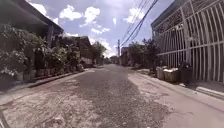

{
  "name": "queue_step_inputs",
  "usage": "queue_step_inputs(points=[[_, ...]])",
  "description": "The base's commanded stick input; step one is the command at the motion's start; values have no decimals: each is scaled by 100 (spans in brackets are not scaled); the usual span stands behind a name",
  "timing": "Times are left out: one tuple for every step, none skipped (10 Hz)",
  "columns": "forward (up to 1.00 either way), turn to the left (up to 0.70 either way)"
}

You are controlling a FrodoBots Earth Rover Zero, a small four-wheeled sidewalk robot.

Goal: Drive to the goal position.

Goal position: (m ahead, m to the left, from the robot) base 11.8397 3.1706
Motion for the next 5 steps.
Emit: queue_step_inputs(points=[[70, 0], [70, 0], [70, 0], [70, 0], [70, 0]])
